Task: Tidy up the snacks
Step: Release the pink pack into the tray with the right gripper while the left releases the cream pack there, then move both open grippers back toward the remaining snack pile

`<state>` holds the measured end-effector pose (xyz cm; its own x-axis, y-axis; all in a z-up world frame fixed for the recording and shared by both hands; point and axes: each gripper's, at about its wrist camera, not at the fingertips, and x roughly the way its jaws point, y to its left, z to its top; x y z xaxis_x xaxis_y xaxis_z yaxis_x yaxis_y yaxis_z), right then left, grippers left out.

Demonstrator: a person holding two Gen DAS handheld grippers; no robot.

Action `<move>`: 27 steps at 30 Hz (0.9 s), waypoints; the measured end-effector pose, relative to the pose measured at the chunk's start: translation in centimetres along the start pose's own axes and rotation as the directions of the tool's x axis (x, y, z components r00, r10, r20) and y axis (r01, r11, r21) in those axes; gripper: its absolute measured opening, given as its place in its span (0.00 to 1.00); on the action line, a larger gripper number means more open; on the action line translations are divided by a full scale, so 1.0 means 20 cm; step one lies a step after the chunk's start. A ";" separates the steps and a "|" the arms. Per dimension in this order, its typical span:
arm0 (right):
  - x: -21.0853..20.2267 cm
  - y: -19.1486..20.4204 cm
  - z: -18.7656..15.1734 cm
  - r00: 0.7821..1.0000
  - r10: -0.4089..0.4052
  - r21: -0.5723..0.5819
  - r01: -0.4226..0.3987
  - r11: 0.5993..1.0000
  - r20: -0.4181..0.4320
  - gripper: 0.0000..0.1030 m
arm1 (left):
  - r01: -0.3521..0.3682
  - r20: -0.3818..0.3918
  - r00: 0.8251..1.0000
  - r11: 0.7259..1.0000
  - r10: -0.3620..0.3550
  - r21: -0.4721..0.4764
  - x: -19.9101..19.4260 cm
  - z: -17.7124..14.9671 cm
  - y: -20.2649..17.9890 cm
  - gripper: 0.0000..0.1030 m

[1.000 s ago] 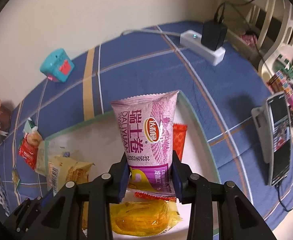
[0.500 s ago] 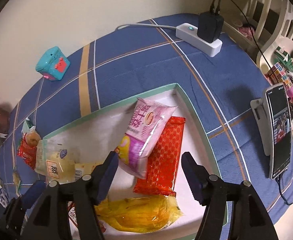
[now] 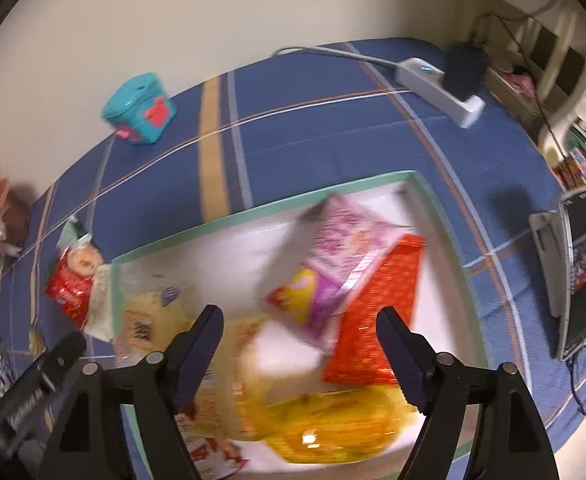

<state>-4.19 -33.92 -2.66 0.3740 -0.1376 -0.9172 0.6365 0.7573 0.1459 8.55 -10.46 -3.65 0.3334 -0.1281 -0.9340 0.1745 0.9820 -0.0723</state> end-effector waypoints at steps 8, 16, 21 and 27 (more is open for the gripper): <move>0.03 0.29 -0.05 0.999 0.042 -0.085 -0.043 0.995 -0.014 0.79 | -0.059 0.013 0.998 0.993 0.061 -0.103 0.00 0.02 0.27 0.85; 0.05 0.48 -0.11 0.998 0.061 -0.144 -0.065 0.987 -0.030 0.79 | -0.058 0.018 0.998 0.991 0.060 -0.123 -0.02 0.04 0.35 0.86; 0.07 0.55 -0.14 0.998 0.058 -0.170 -0.063 0.983 -0.039 0.79 | -0.053 0.016 0.998 0.991 0.055 -0.126 -0.01 0.05 0.36 0.87; 0.03 0.61 -0.15 0.997 0.076 -0.219 -0.072 0.973 0.013 1.00 | -0.060 0.041 0.997 0.990 0.066 -0.126 -0.02 0.05 0.39 0.98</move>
<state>1.83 -22.85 -2.59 0.4303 -0.0878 -0.8984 0.4446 0.8868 0.1263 10.71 -2.88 -3.55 0.3823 -0.0685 -0.9215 0.0357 0.9976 -0.0594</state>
